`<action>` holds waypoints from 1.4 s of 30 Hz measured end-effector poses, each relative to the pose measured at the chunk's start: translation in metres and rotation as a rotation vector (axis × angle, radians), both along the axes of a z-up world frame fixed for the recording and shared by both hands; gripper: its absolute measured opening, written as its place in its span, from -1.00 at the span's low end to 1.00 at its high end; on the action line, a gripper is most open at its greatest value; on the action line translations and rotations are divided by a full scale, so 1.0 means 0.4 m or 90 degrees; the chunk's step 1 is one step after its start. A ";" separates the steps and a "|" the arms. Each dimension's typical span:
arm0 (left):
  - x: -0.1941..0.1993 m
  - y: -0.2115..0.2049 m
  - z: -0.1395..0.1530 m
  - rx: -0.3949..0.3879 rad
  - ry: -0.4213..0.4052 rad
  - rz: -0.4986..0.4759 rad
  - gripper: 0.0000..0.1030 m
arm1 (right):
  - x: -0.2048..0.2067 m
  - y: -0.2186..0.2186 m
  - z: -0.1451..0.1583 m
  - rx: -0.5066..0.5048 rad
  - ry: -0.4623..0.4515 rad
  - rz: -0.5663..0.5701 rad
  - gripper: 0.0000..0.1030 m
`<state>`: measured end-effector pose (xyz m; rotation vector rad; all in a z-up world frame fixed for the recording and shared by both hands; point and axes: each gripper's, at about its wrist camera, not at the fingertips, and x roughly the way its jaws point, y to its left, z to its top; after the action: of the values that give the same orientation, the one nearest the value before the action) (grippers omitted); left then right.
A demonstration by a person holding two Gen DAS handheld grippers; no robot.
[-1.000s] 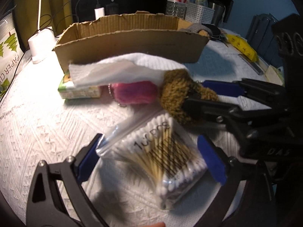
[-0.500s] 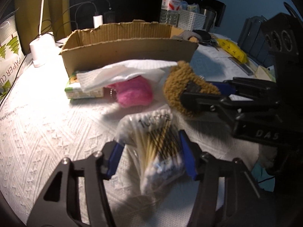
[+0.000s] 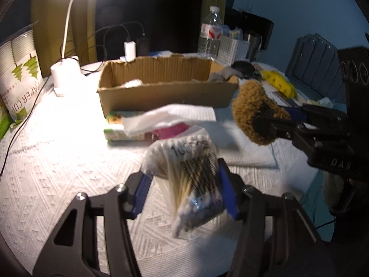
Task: Organize soft objects
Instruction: 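Carry the swab bag and brown plush into the box and release both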
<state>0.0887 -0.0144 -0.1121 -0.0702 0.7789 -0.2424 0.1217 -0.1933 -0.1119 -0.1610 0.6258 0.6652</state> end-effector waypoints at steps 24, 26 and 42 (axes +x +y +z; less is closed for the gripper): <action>0.151 0.090 0.155 0.002 -0.110 0.008 0.08 | 0.139 0.001 0.099 0.013 -0.052 -0.037 -0.26; 0.169 0.092 0.157 -0.001 -0.112 0.007 0.08 | 0.156 0.002 0.101 0.016 -0.052 -0.039 -0.26; 0.370 0.032 0.122 -0.022 -0.099 -0.006 0.10 | 0.310 -0.020 0.069 0.030 -0.027 -0.068 -0.25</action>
<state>0.2368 -0.0016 -0.0635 -0.0794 0.6204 -0.2679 0.2457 -0.2014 -0.0843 -0.0977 0.5734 0.5716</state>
